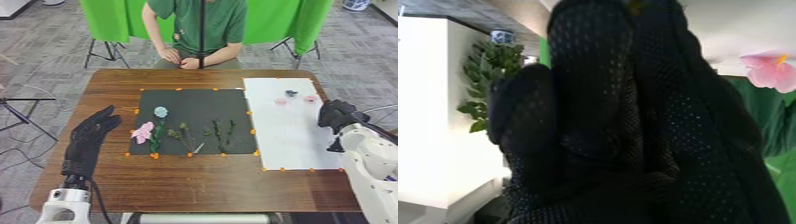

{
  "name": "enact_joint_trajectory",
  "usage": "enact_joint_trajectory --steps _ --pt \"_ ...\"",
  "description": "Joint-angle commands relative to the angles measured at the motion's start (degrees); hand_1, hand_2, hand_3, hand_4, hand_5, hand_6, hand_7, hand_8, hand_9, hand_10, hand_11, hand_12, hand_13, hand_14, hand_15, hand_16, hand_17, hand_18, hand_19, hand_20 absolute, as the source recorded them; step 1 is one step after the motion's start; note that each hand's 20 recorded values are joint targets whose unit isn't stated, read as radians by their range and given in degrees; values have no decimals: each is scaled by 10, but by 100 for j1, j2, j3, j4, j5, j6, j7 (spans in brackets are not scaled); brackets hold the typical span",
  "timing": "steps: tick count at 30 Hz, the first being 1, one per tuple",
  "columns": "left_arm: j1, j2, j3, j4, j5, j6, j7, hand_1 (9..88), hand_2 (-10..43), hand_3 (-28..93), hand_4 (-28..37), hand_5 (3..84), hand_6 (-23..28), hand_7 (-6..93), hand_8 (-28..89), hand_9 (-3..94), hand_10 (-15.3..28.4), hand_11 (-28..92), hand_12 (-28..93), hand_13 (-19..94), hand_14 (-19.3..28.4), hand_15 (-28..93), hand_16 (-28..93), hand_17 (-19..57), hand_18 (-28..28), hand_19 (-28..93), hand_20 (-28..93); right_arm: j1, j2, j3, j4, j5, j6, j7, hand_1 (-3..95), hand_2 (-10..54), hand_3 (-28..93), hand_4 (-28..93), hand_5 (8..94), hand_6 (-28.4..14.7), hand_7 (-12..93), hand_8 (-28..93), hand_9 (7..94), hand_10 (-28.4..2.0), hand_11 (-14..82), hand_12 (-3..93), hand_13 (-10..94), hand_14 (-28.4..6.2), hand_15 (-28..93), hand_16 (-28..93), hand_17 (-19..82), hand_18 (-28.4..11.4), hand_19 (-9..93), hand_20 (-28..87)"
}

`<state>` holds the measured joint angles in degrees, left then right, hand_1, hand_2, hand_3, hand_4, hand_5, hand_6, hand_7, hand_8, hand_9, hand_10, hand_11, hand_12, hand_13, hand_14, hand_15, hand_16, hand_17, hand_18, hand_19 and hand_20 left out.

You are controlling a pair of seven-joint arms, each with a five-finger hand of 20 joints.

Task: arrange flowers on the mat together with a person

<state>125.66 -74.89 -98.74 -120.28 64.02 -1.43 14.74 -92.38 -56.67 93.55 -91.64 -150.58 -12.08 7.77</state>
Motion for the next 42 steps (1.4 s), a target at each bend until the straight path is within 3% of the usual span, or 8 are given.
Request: enact_joint_trajectory --steps 1,3,6,11,15,27,38,42 --pt "90 121 -37 11 -304 143 22 297 -95 614 -173 431 34 134 -58 434 126 189 162 335 164 133 53 42 121 58 164 -119 105 -96 -280 631 116 355 669 -95 499 -211 824 25 195 50 937 -88 111 257 937 -16 477 148 745 -75 800 264" --pt "96 187 -58 19 -412 176 42 296 -95 616 -172 431 33 135 -58 434 126 189 162 335 164 133 53 42 121 58 164 -28 153 -71 -528 826 264 425 669 -95 506 -209 826 25 197 54 937 -88 124 256 937 -16 485 147 747 -75 805 265" --pt "110 238 -129 35 -394 226 42 293 -95 618 -174 430 33 135 -59 434 127 189 162 335 164 133 52 42 121 59 164 190 196 -176 -939 1055 328 445 669 -95 512 -208 831 24 197 56 937 -88 138 256 937 -13 498 148 749 -75 814 266" --pt "153 237 -169 77 -518 312 40 291 -95 620 -176 431 34 134 -58 435 127 190 161 336 164 132 52 42 121 60 164 782 229 -939 -1446 1221 159 290 660 -95 525 -211 830 24 198 62 937 -84 138 256 937 -9 530 152 741 -71 845 275" --pt "168 232 -155 115 -513 342 42 290 -95 622 -178 431 34 134 -58 435 127 190 161 336 164 132 52 42 121 60 164 1323 7 -1701 -1598 1268 -32 -76 653 -95 538 -218 831 26 199 61 937 -81 137 258 937 -6 549 155 734 -71 876 275" --pt "182 193 -97 285 -544 408 -4 285 -95 627 -179 431 34 133 -57 434 127 188 162 336 165 134 53 42 121 60 164 2416 -1165 -3524 -982 851 -543 -860 645 -95 550 -228 827 30 204 60 937 -80 115 261 937 -1 589 156 721 -80 930 309" --pt "159 224 -75 313 -567 401 9 279 -95 635 -184 432 35 133 -58 434 128 188 162 337 165 134 52 43 121 59 164 2412 -1554 -4129 -731 435 -759 -1190 637 -95 555 -230 825 35 205 55 937 -78 110 260 937 4 612 159 720 -92 932 392" --pt "82 204 -44 355 -557 393 -24 279 -95 636 -185 432 34 134 -58 434 128 188 162 337 165 134 52 43 121 59 164 2504 -1869 -4110 -305 206 -758 -1477 635 -95 557 -231 822 36 206 55 937 -78 98 262 937 5 615 160 719 -94 932 409"
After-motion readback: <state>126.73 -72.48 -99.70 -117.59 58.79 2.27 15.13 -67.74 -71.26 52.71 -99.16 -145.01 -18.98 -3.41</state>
